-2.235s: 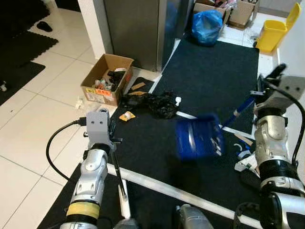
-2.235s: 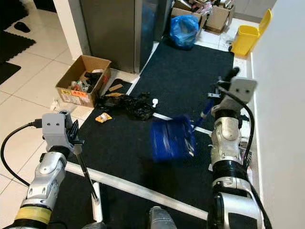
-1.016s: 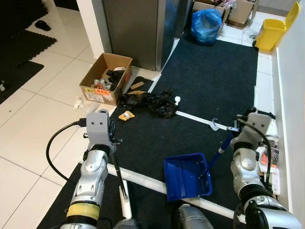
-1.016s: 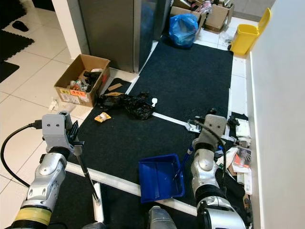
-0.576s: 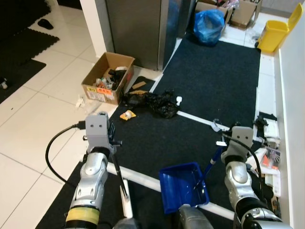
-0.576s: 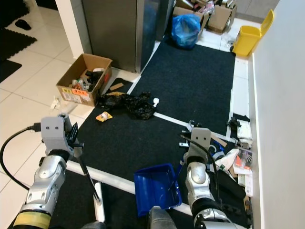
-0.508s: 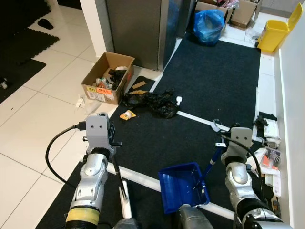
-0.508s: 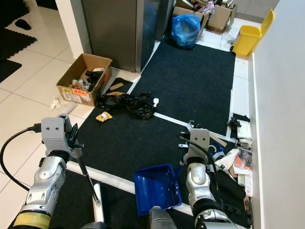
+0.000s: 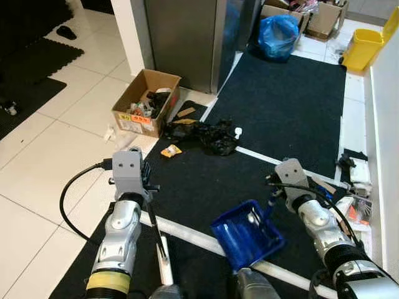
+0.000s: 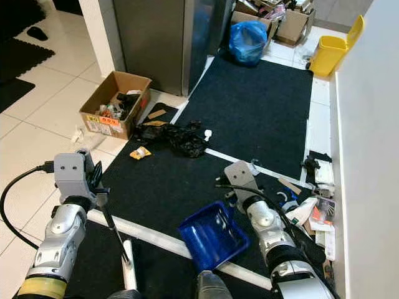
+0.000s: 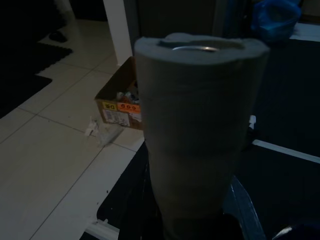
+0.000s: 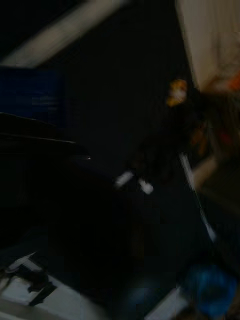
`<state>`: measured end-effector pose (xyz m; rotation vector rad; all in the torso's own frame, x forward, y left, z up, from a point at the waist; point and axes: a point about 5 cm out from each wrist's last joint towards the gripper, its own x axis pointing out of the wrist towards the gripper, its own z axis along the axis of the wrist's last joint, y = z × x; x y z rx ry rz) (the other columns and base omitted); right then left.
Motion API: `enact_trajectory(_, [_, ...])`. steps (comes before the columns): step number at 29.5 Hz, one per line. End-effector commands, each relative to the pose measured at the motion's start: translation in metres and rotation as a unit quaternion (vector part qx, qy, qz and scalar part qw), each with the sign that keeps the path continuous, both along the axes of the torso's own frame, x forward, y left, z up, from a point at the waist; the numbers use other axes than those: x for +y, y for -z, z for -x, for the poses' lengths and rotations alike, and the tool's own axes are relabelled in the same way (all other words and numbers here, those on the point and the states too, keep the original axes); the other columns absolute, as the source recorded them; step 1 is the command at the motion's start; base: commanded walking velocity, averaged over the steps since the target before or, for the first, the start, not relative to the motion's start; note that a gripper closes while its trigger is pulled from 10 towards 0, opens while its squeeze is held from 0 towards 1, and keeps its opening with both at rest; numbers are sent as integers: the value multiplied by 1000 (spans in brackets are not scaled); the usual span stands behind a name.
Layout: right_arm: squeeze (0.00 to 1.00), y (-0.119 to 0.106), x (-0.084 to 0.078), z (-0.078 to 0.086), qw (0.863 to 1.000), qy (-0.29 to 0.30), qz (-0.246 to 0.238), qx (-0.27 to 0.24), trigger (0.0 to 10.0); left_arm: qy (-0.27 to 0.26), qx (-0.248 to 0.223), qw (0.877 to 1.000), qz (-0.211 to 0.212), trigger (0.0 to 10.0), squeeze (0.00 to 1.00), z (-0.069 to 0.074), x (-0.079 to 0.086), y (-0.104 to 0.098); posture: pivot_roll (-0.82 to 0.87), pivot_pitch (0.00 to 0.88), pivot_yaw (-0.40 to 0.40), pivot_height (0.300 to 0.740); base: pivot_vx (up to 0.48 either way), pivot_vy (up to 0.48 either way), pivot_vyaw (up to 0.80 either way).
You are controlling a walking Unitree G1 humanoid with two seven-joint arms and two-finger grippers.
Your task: Sweep floor
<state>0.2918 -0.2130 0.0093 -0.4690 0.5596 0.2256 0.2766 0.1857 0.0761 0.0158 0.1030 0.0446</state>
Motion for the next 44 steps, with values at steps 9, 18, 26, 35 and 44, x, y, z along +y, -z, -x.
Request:
enact_trajectory(9, [0, -13, -41, 0, 997, 75, 13, 13, 10000, 4, -7, 1000, -1, 10000, 0, -2, -4, -5, 91, 116, -47, 694, 0, 0, 0])
enact_trajectory(18, [0, -71, -33, -39, 918, 253, -253, -174, 10000, 8, -6, 1000, 7, 10000, 0, -7, -6, -12, 91, 111, -37, 694, 0, 0, 0])
enact_trajectory(26, [0, -87, -44, -46, 871, 338, -293, -201, 10000, 11, -15, 1000, 9, 10000, 0, -17, -8, -30, 100, 92, -35, 694, 0, 0, 0])
enact_trajectory(35, [0, -95, -41, -39, 865, 345, -241, -274, 10000, -5, -53, 998, 26, 10000, 0, -19, 0, -54, 109, 67, -22, 694, 0, 0, 0])
enact_trajectory(44, [0, -77, -16, -29, 893, 288, -206, -279, 10000, 21, 5, 1000, 22, 10000, 0, -2, -2, -33, 110, 45, 8, 694, 0, 0, 0])
